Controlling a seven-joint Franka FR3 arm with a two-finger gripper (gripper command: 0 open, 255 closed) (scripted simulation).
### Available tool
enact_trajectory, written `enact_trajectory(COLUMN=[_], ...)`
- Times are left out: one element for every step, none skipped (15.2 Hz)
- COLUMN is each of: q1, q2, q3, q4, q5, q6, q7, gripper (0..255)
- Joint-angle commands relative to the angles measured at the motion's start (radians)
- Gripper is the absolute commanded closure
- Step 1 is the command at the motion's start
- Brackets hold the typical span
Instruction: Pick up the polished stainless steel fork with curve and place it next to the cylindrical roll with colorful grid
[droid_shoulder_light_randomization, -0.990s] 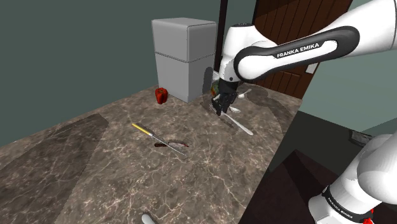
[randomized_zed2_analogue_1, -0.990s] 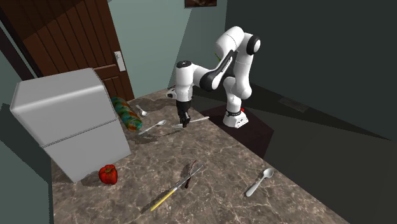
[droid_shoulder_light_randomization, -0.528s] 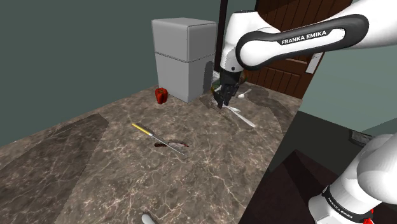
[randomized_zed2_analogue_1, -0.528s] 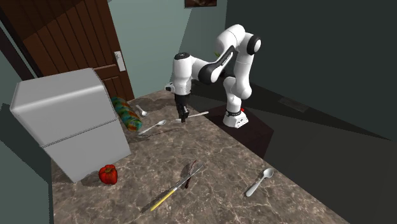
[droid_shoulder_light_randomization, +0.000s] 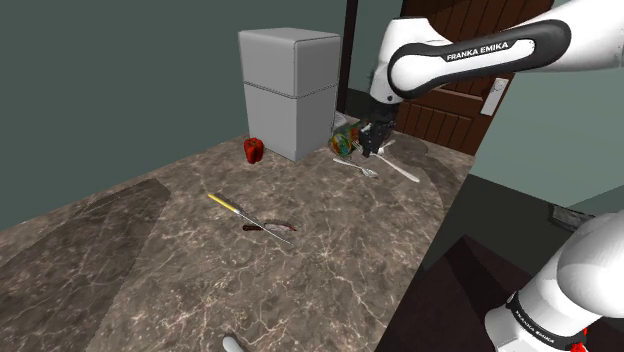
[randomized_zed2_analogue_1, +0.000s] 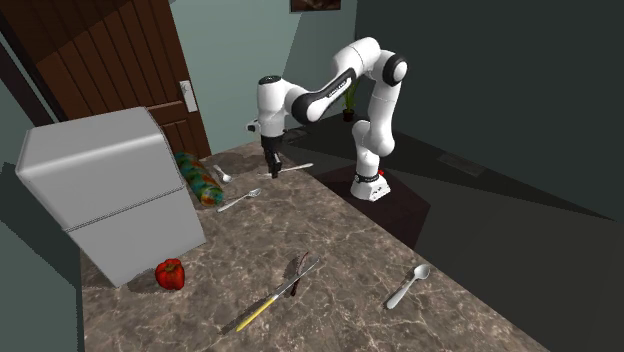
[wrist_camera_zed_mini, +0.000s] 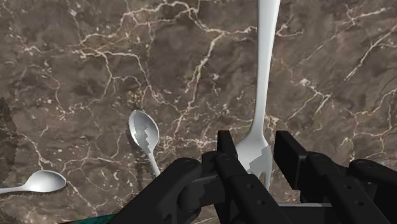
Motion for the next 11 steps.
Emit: enact_trajectory(q1=[-0.019,-0.03,-0.04,-0.051,-0.061,-0.071,-0.082,-0.092,-0.102,-0.113,-0.123], q2=[0.007,0.011,0.016,0.022,0.03,0.038,0.047,0.057,0.068,0.08,0.092], q3=[-0.027,-0.041,-0.055,-0.07,-0.084,-0.097,-0.111,-0.124,-0.137,-0.15,-0.163], q4=[0.012,0.016,0.022,0.029,0.036,0.045,0.055,0.067,0.079,0.093,0.107], q5=[-0.002,-0.003,-0.004,-0.005,-0.006,-0.007,-0.008,-0.008,-0.008,-0.007,-0.007], q6=[-0.006,-0.006,-0.007,-0.008,-0.009,-0.01,-0.012,-0.013,-0.015,-0.017,-0.02], q7=[-0.047,-0.071,-0.095,-0.119,-0.143,-0.166,-0.19,-0.213,-0.237,-0.26,-0.283], gripper=[255,255,255,255,255,255,255,255,255,255,255])
